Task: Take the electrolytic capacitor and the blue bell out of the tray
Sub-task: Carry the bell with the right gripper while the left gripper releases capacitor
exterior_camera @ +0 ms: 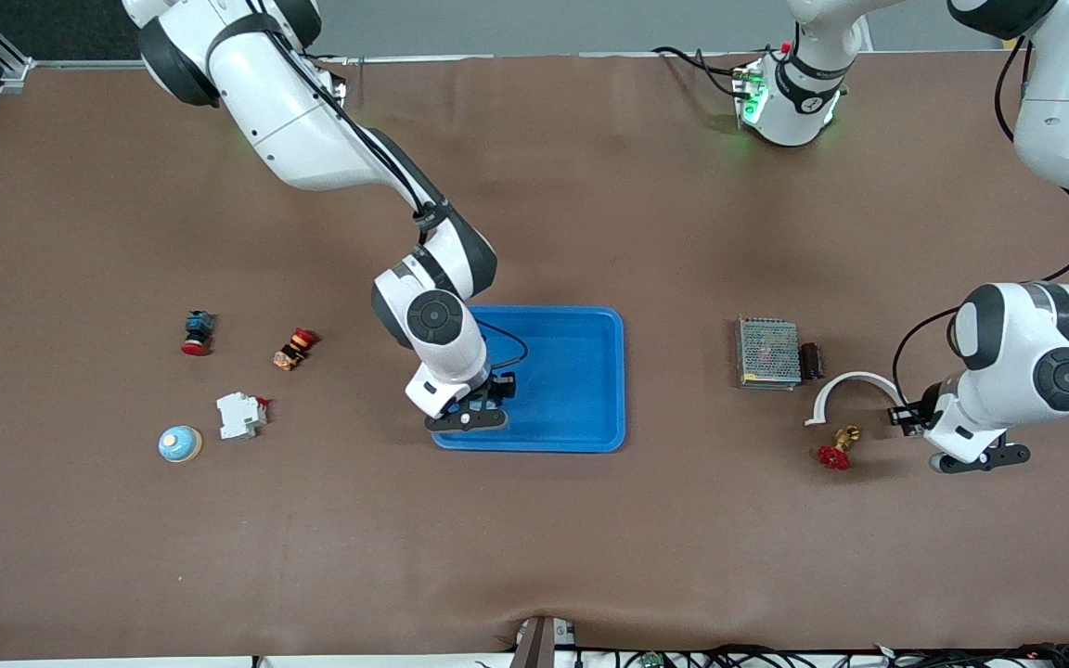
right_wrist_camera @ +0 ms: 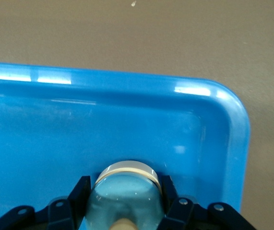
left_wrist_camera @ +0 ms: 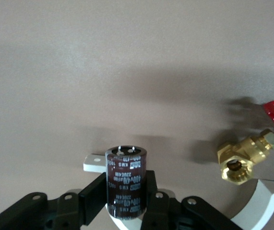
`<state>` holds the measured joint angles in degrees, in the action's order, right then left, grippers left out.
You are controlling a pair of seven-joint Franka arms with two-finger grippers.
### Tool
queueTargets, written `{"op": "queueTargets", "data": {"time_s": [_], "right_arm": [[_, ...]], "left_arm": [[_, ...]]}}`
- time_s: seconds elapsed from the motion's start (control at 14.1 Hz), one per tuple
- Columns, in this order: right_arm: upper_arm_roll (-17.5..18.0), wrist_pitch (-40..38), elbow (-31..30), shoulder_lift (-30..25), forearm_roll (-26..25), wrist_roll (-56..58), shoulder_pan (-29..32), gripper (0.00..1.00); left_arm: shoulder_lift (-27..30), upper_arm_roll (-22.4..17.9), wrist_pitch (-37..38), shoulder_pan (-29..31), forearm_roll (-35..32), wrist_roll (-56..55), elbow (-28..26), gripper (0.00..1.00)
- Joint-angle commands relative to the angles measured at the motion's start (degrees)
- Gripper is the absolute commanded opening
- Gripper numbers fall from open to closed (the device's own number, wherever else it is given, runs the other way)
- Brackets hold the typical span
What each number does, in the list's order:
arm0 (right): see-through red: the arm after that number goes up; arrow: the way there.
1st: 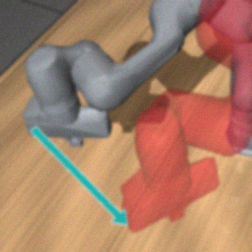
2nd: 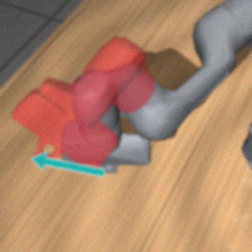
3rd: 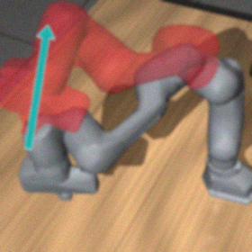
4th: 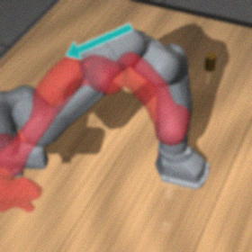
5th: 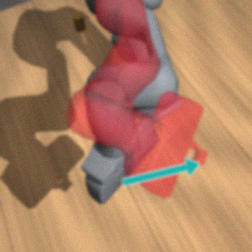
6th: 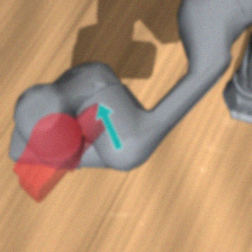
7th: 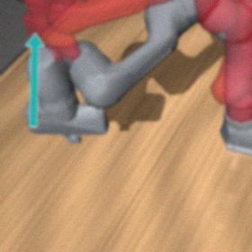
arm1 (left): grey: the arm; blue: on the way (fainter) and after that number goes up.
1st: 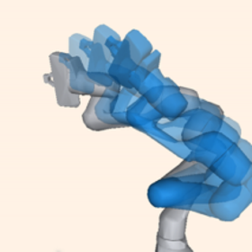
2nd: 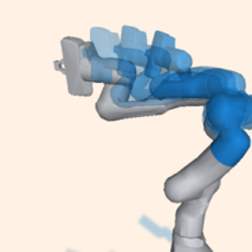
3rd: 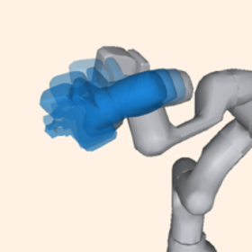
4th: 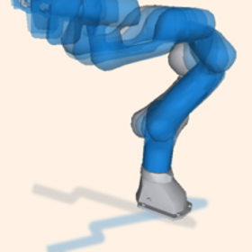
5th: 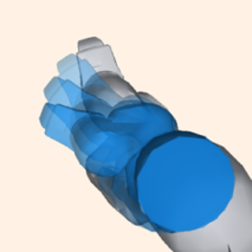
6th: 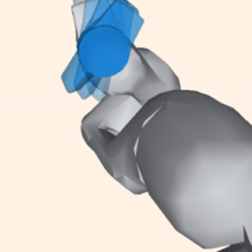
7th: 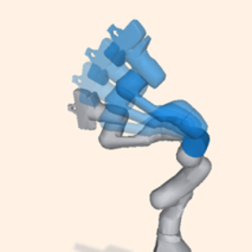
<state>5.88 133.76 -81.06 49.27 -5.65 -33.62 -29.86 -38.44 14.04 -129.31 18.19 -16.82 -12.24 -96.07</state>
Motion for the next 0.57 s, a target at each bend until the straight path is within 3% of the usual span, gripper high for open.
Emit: {"op": "queueTargets", "data": {"time_s": [0.0, 0.43, 0.5], "right_arm": [[0.2, -5.9, 0.2, -3.9, -0.2, 0.1, -0.2, 0.42], [0.2, -21.0, 0.2, -13.7, 0.4, 14.3, 2.7, 0.42], [0.2, -23.7, 0.2, -15.3, 0.4, 18.6, 3.8, 0.42]], "left_arm": [[-2.3, 0.1, -2.7, 0.0, -0.3, -0.2, 0.9, 0.0], [-3.1, 0.5, -3.7, -1.7, -0.1, -3.4, 2.5, 0.03], [-3.1, 0.5, -3.7, -1.9, -0.1, -4.2, 2.7, 0.3]]}}
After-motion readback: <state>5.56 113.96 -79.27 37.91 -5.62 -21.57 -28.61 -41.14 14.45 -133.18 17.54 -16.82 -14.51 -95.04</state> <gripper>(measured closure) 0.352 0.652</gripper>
